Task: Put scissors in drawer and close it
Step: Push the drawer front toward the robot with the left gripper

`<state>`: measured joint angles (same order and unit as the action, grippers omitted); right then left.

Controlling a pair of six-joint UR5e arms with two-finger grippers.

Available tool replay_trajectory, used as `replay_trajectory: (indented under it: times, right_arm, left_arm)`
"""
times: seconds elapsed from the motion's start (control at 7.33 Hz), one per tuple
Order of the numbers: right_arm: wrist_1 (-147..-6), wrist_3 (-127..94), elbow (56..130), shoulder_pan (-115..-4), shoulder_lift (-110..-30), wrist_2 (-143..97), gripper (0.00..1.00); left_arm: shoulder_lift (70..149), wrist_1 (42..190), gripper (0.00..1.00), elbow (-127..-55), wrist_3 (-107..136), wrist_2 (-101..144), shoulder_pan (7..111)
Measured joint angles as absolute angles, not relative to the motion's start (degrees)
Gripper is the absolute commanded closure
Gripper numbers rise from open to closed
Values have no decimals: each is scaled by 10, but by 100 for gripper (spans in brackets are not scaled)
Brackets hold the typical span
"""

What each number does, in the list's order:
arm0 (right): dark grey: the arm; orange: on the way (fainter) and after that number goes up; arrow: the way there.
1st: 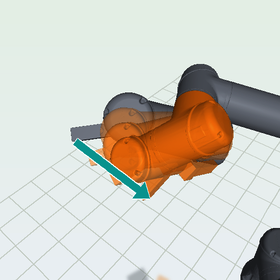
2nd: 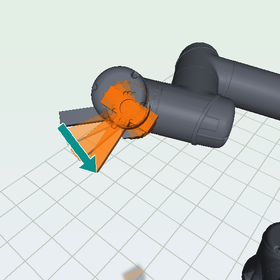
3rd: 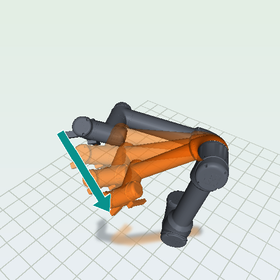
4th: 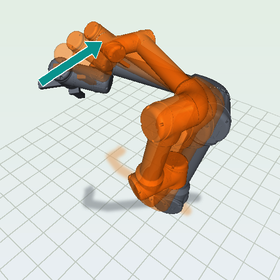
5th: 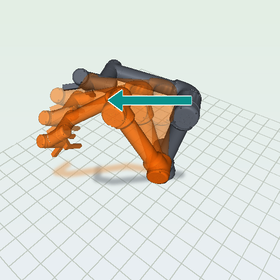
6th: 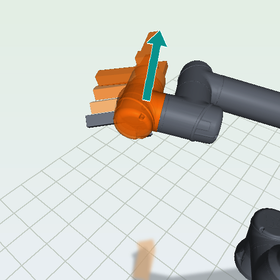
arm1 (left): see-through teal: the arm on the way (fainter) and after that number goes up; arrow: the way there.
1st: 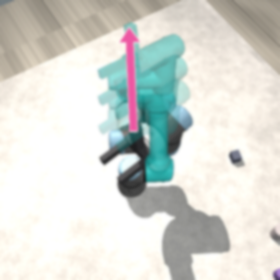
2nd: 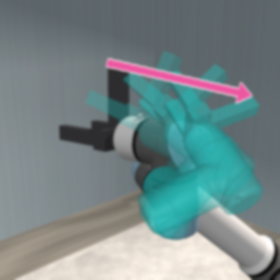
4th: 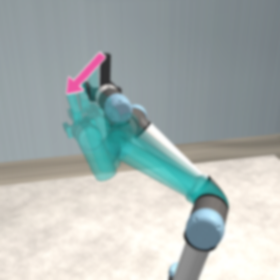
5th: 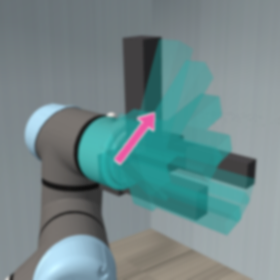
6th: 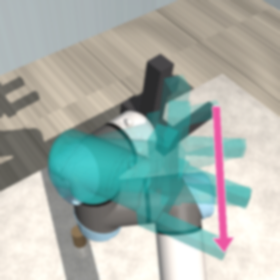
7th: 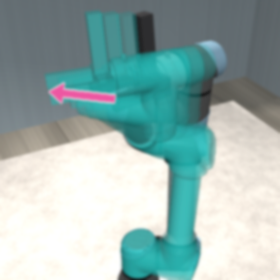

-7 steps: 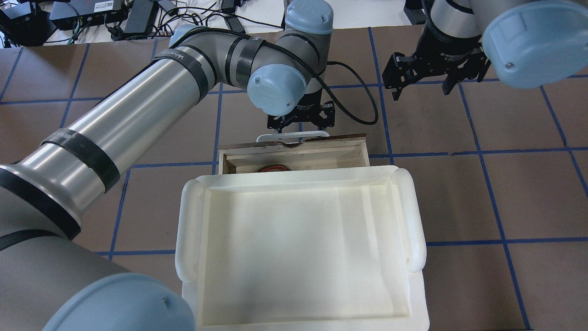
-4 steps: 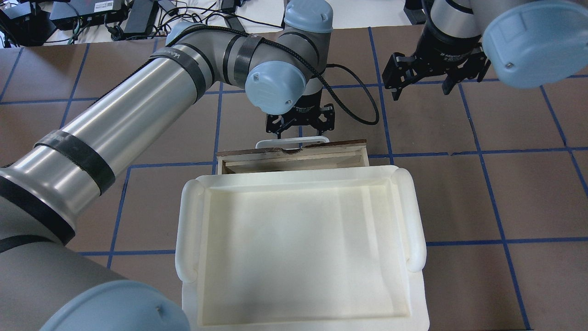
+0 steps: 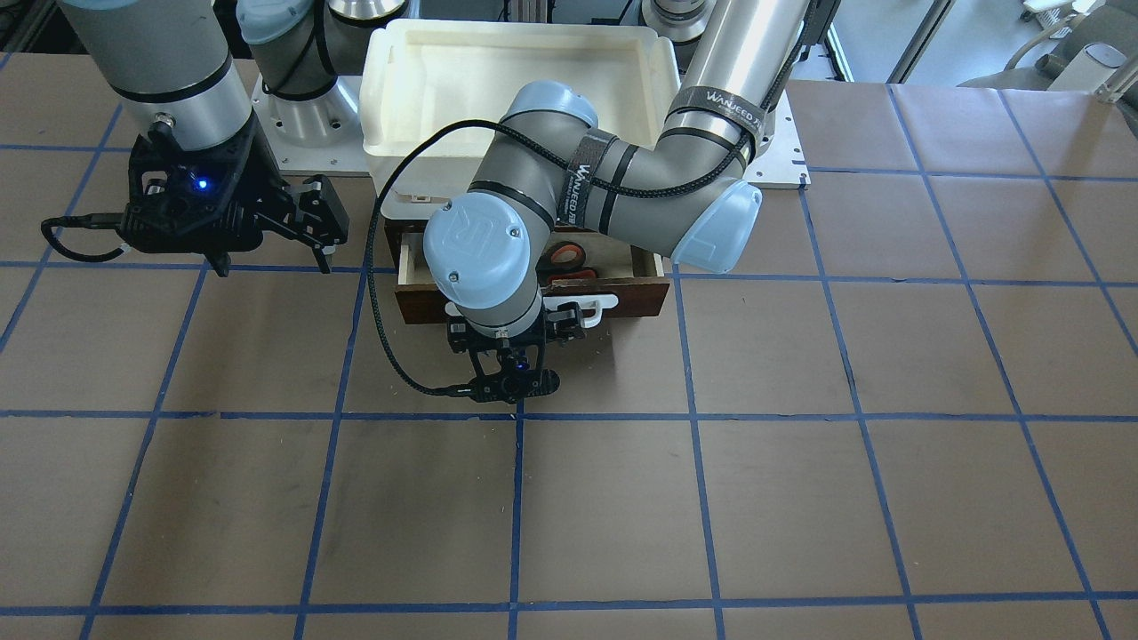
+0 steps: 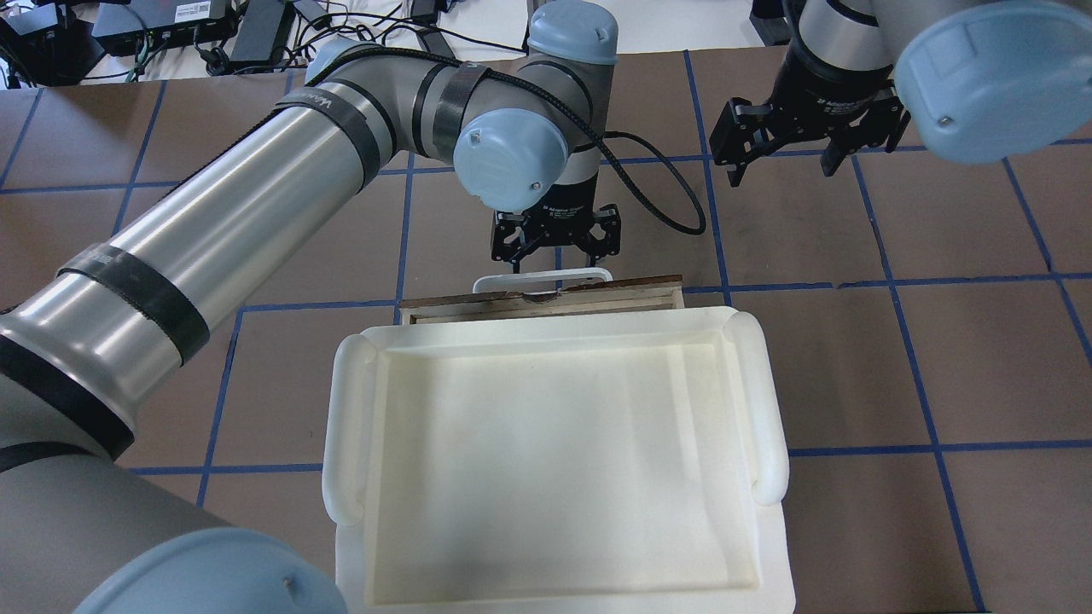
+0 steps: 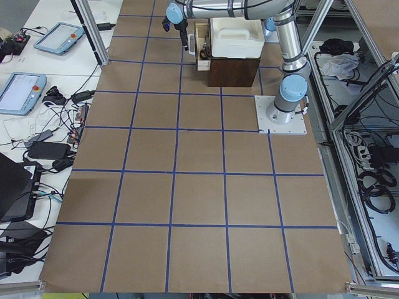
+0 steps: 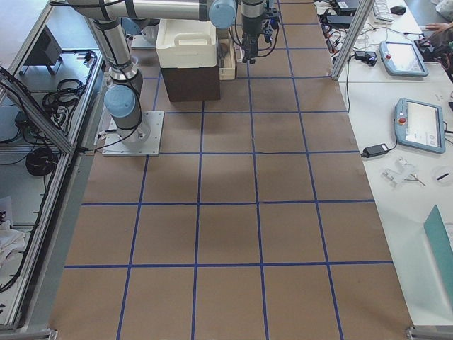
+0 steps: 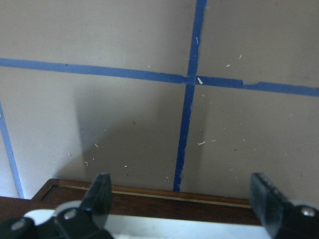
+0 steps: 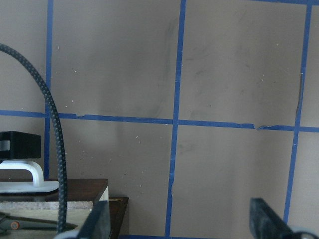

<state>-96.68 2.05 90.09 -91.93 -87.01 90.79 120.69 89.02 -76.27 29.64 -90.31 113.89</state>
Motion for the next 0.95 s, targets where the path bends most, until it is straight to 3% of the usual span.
replay_trajectory:
  times: [0.95]
  right_arm:
    - [-967, 20, 901, -919, -869, 908, 0]
  left_arm:
    - [1198, 916, 0, -793, 298, -891, 1139]
